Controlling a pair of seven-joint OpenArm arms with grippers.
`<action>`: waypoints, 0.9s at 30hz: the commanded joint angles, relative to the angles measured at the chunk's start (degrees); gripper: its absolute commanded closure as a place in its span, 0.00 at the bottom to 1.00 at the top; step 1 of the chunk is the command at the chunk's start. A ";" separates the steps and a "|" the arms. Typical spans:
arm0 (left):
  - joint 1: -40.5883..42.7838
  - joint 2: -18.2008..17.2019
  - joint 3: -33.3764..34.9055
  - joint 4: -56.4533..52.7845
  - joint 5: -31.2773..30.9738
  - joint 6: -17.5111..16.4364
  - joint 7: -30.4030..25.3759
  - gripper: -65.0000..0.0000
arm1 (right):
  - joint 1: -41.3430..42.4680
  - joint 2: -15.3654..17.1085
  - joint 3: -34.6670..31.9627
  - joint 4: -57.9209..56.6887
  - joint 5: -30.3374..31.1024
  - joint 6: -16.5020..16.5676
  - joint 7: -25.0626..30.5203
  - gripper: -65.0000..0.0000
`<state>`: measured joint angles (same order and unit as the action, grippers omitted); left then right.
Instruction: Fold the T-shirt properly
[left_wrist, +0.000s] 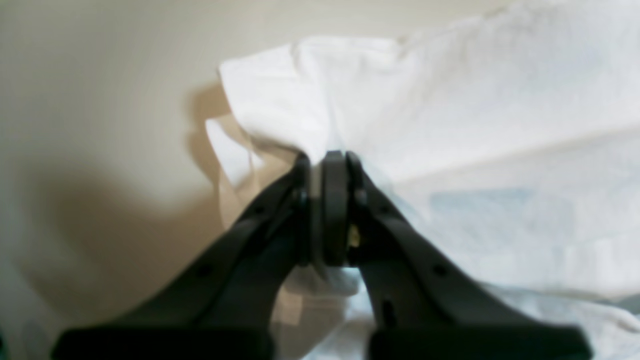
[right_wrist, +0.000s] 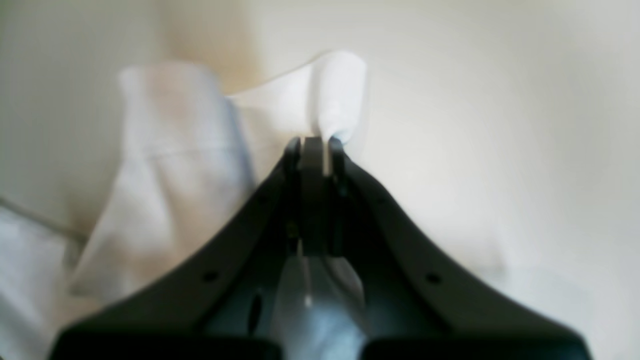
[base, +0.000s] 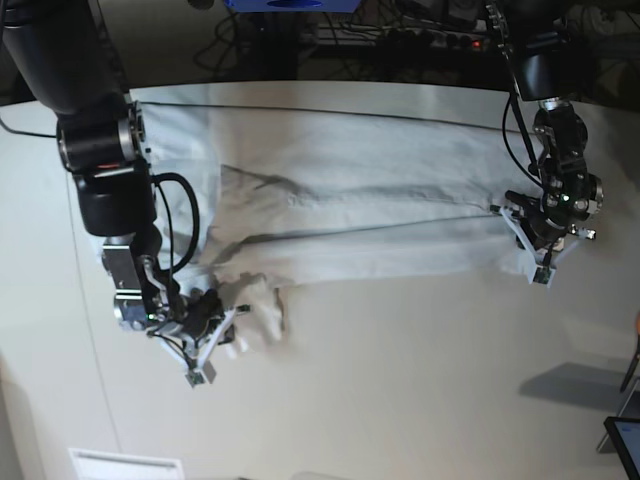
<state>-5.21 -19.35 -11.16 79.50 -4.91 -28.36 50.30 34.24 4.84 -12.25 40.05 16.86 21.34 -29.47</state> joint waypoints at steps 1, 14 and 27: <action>-0.72 -0.56 -0.05 0.72 -0.41 -0.08 0.03 1.00 | 0.71 0.39 0.25 4.47 0.59 0.24 -0.37 1.00; -0.81 -0.56 -0.58 0.80 -0.41 -0.08 0.03 1.00 | -14.94 0.92 13.70 43.77 0.50 0.06 -21.30 1.00; -0.19 -0.47 -0.58 5.20 -0.50 -0.08 0.11 1.00 | -31.03 -3.39 18.45 67.16 0.59 0.24 -30.79 1.00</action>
<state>-4.45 -18.87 -11.46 83.44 -5.13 -28.56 51.16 2.00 1.54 6.24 106.06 16.51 21.37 -61.58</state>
